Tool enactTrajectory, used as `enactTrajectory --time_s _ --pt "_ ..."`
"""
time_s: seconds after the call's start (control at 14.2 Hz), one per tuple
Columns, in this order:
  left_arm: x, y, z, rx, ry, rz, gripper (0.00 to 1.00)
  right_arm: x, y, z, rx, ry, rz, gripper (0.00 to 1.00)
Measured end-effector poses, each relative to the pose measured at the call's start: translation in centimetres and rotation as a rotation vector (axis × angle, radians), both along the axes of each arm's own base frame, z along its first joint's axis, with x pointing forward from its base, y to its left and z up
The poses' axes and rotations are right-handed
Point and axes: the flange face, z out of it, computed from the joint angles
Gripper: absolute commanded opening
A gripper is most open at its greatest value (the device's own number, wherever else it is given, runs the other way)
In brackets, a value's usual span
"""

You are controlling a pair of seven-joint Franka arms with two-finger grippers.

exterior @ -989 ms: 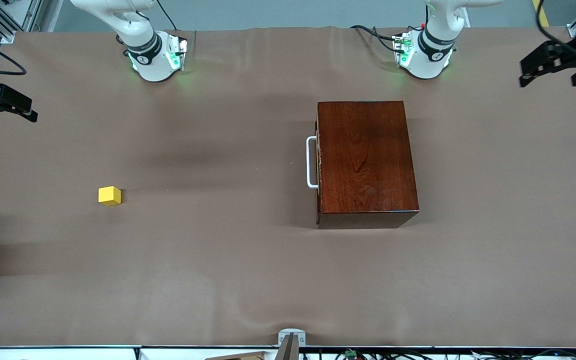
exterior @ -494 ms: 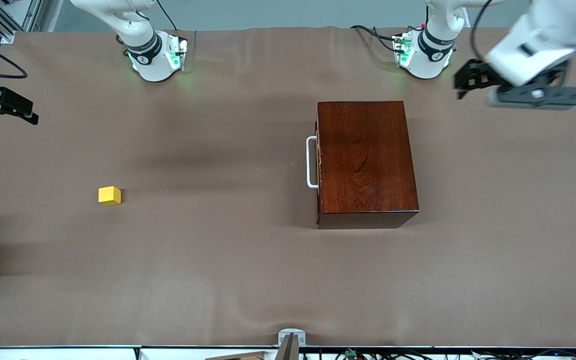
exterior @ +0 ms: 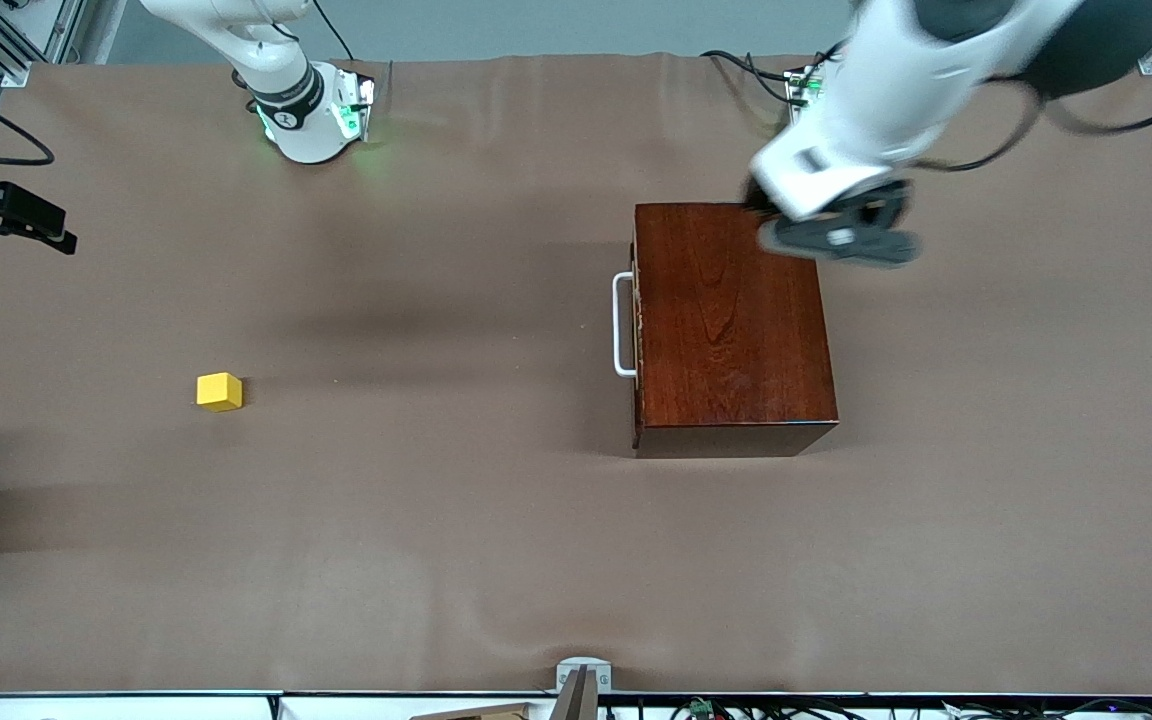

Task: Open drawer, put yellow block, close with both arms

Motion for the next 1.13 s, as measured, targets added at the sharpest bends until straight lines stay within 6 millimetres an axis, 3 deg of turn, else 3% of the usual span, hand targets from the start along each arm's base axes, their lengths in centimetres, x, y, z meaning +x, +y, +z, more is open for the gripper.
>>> enactTrajectory --time_s 0.28,0.49,0.78,0.99,1.13 --pt "-2.2 -11.0 -7.0 0.056 -0.032 0.019 1.00 0.3 -0.7 -0.5 0.000 0.009 -0.013 1.00" --pt "-3.4 -17.4 -10.9 0.054 -0.100 0.057 1.00 0.6 -1.1 -1.3 0.001 0.023 -0.022 1.00" --pt "-2.7 -21.2 -17.9 0.082 -0.188 0.050 1.00 2.6 -2.2 -3.7 -0.002 0.042 -0.040 1.00" --pt "-4.7 -24.2 -22.9 0.183 -0.255 0.016 1.00 5.1 -3.8 -6.0 -0.007 0.045 -0.064 1.00" --pt "-5.7 -25.1 -25.0 0.215 -0.259 0.002 1.00 6.4 -4.4 -7.2 -0.012 0.025 -0.071 1.00"
